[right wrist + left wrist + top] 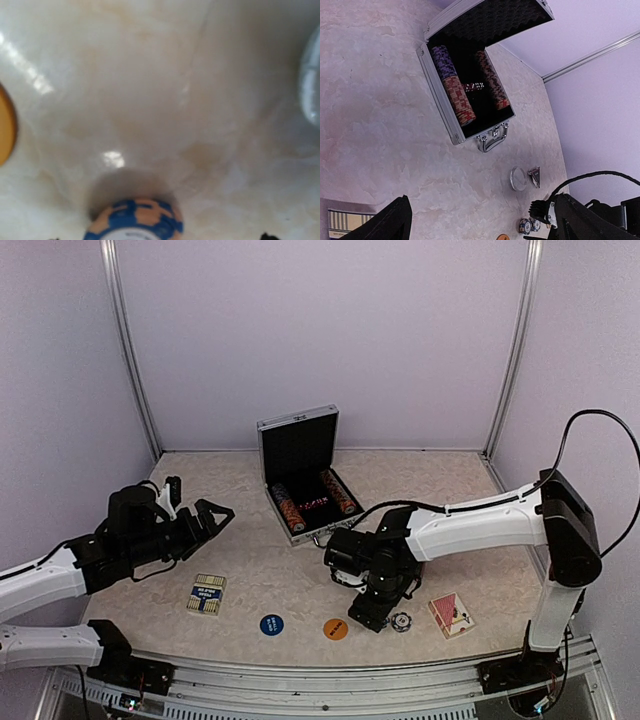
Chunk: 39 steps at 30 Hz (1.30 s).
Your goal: Pack up texas hold em set
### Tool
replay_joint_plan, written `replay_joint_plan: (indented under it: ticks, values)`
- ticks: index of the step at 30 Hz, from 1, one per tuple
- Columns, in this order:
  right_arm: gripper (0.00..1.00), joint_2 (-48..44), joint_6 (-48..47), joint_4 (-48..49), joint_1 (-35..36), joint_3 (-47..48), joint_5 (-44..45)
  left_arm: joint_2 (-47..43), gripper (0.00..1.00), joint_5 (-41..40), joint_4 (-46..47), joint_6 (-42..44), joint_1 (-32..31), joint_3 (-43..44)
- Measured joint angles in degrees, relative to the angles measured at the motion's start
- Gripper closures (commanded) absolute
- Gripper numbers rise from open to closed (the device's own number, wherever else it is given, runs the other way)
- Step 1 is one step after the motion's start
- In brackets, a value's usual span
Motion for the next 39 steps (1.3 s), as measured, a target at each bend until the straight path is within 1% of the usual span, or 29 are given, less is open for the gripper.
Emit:
replay_joint_plan:
  ticks: [2,12,18,20,23,24,25,30,36,38,39]
  values:
    - [0.19,0.04,0.04,0.59,0.17,-0.76,-0.66,0.04,0.01,0.00,0.00,-0.20,-0.02,-0.11]
    - [0.24,0.39,0.22,2.64,0.33,-2.01,-2.40,0.61,0.01,0.02,0.07,-0.68,-0.39,-0.11]
    - [0.30,1.25,-0.02,3.78,0.33,-3.80,-3.19,0.50,0.01,0.00,0.07,-0.90,-0.46,-0.13]
    - [0.37,1.25,-0.11,4.13,0.33,-3.87,-3.54,0.28,0.01,0.00,0.07,-1.01,-0.52,-0.13]
    - [0.55,1.25,-0.42,4.85,0.33,-4.17,-4.37,-0.02,0.01,0.00,0.07,-1.07,-0.63,-0.13]
    - [0.59,1.22,-0.37,5.11,0.33,-4.26,-4.48,-0.11,0.01,0.02,0.09,-1.07,-0.63,-0.13]
    - [0.61,1.20,-0.83,5.27,0.33,-4.31,-4.52,-0.20,0.01,0.04,0.20,-1.07,-0.63,-0.22]
    - [0.64,0.90,-0.66,5.75,0.33,-4.70,-4.48,-0.76,0.01,1.92,2.78,-1.33,0.46,-2.43]
    - [0.95,0.52,-0.74,6.19,0.31,-5.11,-4.44,-1.18,0.01,4.15,4.11,-2.05,2.34,-4.63]
    - [0.99,0.52,-0.92,6.19,0.31,-5.11,-4.44,-1.31,0.01,4.74,4.83,-2.14,2.34,-4.63]
    - [1.00,0.52,-1.07,6.16,0.28,-5.09,-4.39,-1.33,0.01,5.01,5.22,-2.19,2.32,-4.63]
